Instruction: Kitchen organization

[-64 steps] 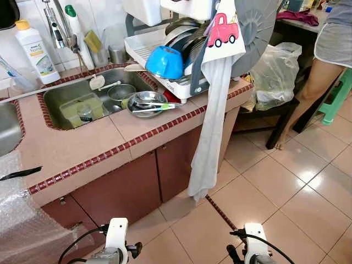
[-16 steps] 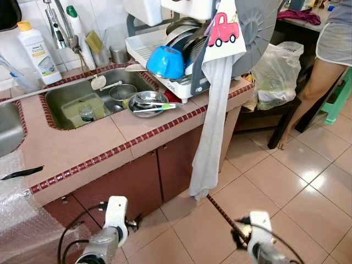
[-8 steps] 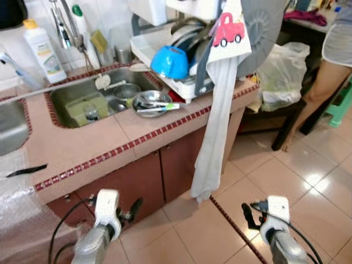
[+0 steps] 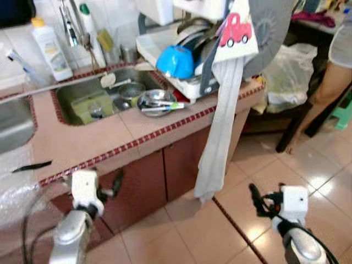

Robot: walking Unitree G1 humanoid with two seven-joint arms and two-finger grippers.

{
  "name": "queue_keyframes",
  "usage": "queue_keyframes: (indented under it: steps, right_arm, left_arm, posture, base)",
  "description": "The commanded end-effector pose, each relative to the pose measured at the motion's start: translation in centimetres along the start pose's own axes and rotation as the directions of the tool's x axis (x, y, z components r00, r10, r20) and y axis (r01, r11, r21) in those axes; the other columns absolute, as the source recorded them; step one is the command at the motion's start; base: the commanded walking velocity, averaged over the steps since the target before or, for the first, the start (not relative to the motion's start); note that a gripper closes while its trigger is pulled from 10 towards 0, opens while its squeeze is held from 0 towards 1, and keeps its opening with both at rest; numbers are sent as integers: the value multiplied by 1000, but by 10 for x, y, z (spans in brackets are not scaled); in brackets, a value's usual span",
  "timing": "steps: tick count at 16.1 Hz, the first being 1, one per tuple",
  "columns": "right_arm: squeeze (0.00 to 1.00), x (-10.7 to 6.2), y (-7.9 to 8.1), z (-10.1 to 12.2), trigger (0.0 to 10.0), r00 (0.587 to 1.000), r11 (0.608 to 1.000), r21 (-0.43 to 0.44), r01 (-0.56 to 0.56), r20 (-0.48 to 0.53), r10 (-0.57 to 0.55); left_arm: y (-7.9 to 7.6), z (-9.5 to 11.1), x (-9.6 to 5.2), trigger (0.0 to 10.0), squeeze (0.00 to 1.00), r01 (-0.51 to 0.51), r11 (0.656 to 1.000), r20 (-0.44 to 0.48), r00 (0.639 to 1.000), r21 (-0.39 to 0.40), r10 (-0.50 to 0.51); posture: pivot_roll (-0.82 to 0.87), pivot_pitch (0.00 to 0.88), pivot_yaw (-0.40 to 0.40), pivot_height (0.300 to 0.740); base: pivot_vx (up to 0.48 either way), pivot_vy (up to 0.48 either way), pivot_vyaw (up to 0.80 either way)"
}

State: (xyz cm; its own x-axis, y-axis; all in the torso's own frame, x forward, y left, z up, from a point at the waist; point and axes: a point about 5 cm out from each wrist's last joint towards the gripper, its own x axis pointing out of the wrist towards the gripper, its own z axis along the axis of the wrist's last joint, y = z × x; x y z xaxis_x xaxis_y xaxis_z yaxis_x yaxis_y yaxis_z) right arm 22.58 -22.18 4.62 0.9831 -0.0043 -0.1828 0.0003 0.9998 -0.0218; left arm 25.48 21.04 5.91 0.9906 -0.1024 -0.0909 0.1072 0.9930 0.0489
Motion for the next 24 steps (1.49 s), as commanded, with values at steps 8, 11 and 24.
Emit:
queue_keyframes:
  steps: [8,11,24]
  right_arm:
    - [0,-2,12,31,10000,998,999,-35,-27,52,29]
    - [0,-2,13,41,10000,996,998,-51,-35,74,38]
    - [0,-3,17,44,10000,997,997,-58,-46,61,50]
  left_arm:
    - [-6,28,-10,10000,0,-85,994,52,995,-65,88]
    - [-20,39,-11,10000,0,-43,995,85,995,-88,50]
    - [-28,35,-9,10000,0,-37,996,38,998,-87,41]
  posture:
    - [10,0,81,740]
    - [10,0,74,740]
    - [4,0,74,740]
  base:
    - [0,0,0]
    - [0,0,0]
    - [0,0,800]
